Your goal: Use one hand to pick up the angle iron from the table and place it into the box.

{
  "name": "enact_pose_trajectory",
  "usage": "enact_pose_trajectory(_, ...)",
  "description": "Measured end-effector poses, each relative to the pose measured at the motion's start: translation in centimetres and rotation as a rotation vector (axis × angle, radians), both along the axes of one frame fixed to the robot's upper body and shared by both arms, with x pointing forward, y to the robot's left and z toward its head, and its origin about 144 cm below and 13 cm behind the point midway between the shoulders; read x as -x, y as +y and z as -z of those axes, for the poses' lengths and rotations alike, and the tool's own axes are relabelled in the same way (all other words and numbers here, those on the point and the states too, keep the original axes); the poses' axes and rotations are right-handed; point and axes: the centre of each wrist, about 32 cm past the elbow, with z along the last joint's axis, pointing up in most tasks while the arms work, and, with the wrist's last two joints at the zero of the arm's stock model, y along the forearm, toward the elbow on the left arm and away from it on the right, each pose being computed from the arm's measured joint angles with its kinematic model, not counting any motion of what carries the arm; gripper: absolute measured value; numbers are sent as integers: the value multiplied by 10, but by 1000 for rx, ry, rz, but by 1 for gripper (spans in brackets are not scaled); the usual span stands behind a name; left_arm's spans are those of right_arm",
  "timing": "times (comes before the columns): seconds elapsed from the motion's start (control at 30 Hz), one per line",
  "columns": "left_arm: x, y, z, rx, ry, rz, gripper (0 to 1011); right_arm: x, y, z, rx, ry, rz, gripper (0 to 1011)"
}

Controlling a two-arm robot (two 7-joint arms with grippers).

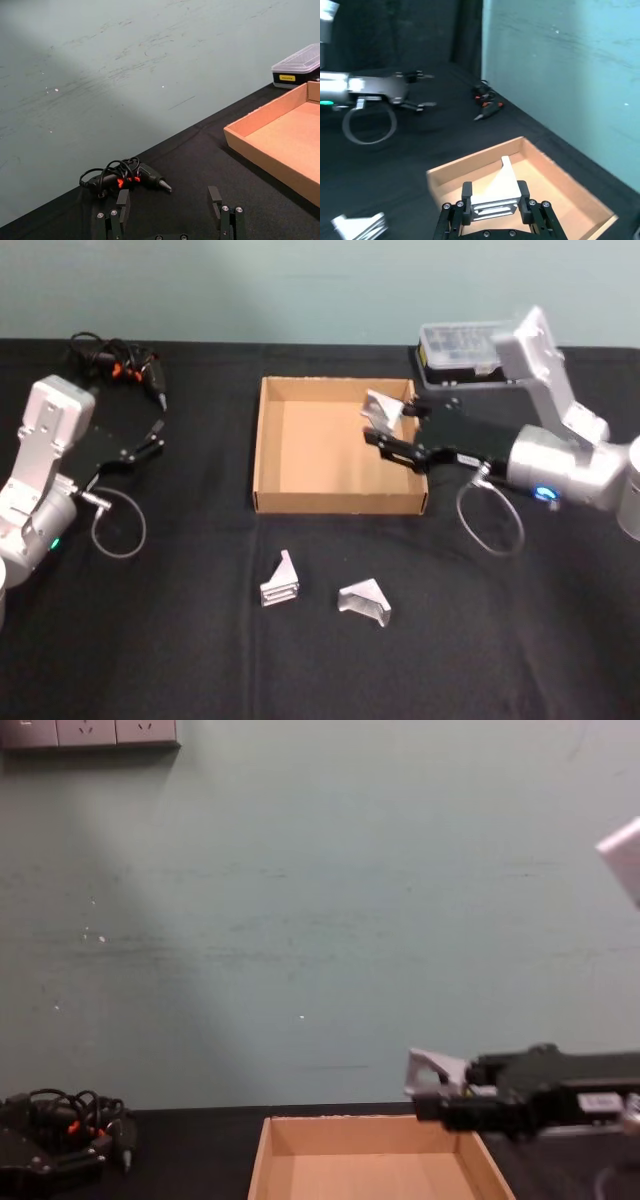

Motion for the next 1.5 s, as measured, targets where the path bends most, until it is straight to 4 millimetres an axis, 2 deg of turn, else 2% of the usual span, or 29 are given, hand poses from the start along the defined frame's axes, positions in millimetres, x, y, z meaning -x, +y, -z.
enact_pose_trajectory(0.07,0,0,0,0,0,0,1011,-9,4,-4,9,0,14,534)
enact_pose_trajectory(0.1,0,0,0,0,0,0,1011,-20,10,-9,22,4,35,534)
enact_pose_trajectory(0.13,0,0,0,0,0,0,1011,-20,10,-9,22,4,35,534)
enact_pose_trajectory(0.2,0,0,0,0,0,0,1011,-40,20,-15,55,18,69,534)
enact_pose_trajectory(0.33,0,0,0,0,0,0,1011,-61,33,-19,94,39,94,534)
enact_pose_trajectory(0.57,0,0,0,0,0,0,1011,-81,57,-16,163,75,86,534)
enact_pose_trajectory(0.77,0,0,0,0,0,0,1011,-88,69,-8,216,109,88,534)
enact_pose_trajectory(1.1,0,0,0,0,0,0,1011,-95,78,10,259,152,96,534)
enact_pose_trajectory(1.5,0,0,0,0,0,0,1011,-96,79,11,258,153,83,539)
